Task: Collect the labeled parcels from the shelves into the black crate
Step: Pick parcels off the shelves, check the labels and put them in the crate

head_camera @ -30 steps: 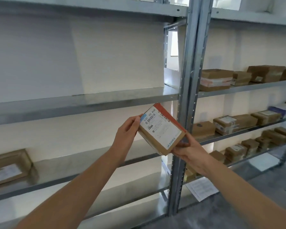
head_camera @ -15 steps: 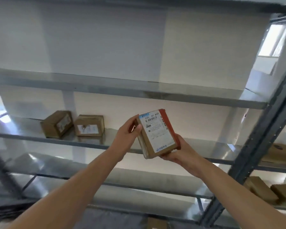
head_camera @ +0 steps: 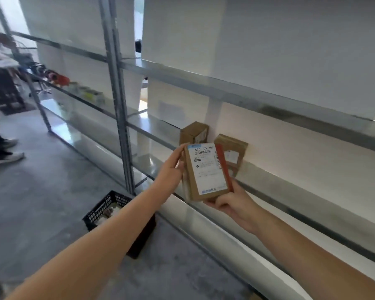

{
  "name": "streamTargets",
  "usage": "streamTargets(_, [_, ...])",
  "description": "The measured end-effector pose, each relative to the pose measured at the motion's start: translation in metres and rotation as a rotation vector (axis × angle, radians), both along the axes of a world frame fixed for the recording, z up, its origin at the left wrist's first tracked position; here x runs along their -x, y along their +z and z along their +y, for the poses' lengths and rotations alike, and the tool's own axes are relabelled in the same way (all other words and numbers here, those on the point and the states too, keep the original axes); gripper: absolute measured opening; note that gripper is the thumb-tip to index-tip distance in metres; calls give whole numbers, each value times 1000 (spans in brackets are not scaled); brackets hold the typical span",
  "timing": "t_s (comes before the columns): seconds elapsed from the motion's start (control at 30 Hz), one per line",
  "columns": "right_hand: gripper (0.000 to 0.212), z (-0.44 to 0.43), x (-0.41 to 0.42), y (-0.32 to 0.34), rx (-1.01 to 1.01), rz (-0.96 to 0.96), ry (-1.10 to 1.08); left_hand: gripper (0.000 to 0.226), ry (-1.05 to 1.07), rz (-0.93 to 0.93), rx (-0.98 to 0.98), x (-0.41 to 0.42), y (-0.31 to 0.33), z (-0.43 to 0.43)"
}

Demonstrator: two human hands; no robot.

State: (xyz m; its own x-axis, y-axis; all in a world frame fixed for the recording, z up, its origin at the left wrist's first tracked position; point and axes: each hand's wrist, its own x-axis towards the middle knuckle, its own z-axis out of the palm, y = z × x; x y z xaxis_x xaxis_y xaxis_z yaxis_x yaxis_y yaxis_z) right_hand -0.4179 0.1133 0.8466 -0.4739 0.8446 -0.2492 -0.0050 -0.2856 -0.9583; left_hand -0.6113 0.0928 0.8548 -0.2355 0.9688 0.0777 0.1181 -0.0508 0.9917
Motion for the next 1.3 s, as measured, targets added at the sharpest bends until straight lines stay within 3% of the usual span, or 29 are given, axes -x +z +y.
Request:
streamTargets(0.3, [100,1,147,-5,-32,-45,267,47,235,-130,-68,126,-17,-65])
streamTargets(0.53, [93,-3,220,-6,-13,-61,450,47,441,-126,-37,184,-20,-97])
streamTargets(0.97, [99,62,291,-17,40,-90,741,31,715,-94,3,210,-21,-78])
streamTargets(1.3, [94,129,298,-37,71,-127,814,30,833,-134,78,198,-33,-18])
